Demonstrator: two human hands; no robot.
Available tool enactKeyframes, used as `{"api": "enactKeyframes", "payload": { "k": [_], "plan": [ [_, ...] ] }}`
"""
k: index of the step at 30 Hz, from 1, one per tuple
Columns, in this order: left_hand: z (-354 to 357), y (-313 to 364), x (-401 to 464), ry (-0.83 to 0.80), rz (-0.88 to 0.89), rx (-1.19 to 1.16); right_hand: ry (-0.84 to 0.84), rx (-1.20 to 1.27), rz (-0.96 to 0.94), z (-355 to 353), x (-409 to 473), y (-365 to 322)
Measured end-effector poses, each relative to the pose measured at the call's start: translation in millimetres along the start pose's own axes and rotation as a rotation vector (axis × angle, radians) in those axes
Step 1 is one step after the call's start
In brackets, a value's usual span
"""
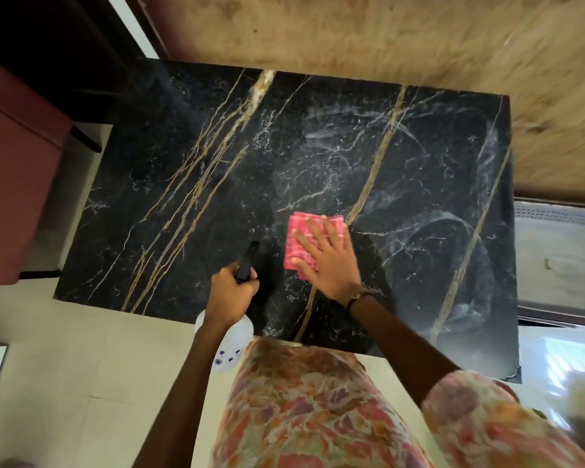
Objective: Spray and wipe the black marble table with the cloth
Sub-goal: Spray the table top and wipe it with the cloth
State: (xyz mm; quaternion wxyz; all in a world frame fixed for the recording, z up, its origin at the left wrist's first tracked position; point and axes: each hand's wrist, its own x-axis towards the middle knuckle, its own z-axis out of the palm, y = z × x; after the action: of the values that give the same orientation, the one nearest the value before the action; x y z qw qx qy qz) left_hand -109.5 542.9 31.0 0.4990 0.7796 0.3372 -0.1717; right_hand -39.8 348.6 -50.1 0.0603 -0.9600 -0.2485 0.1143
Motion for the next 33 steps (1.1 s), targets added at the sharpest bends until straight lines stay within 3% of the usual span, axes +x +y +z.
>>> {"api": "enactKeyframes", "payload": {
  "k": [3,6,10,14,16,18,22,26,29,31,33],
  "plan": [
    [1.6,8.9,6.2,-0.018,0.012,0.007,-0.080,-0.027,-0.264,6.7,-10.9,-21.7],
    [1.2,17.6,15.0,-0.030,-0.004,-0.013,-0.071,-0.060,-0.390,7.4,-47.4,22.1],
    [-1.7,29.6,30.4,-0.069,0.010,0.001,-0.001,-0.074,-0.155,-6.0,-28.7,80.9],
    [-5.2,44.4,52.2,-0.091,0.037,0.042,0.048,0.002,0.120,-16.4,53.7,41.2],
    [-6.5,52.9,64.8,-0.090,0.057,0.065,0.024,0.009,0.094,-14.0,83.1,5.4],
    [-8.1,62.2,76.0,-0.085,0.087,0.086,-0.023,0.001,-0.052,-7.5,83.0,-18.5],
    [-12.0,79.1,99.3,-0.105,0.098,0.107,-0.036,-0.068,-0.264,0.4,31.1,14.5],
    [-13.1,93.1,121.5,-0.140,0.095,0.111,0.037,-0.035,0.005,-14.5,37.3,85.1],
    [-11.0,103.0,136.2,-0.143,0.094,0.115,0.091,0.017,0.226,-28.1,101.9,85.8],
    [-9.5,110.6,145.6,-0.145,0.098,0.108,0.105,0.039,0.261,-32.2,149.3,61.7],
    [-8.8,119.9,152.6,-0.152,0.109,0.113,0.080,0.041,0.163,-34.5,172.5,34.9]
  ]
}}
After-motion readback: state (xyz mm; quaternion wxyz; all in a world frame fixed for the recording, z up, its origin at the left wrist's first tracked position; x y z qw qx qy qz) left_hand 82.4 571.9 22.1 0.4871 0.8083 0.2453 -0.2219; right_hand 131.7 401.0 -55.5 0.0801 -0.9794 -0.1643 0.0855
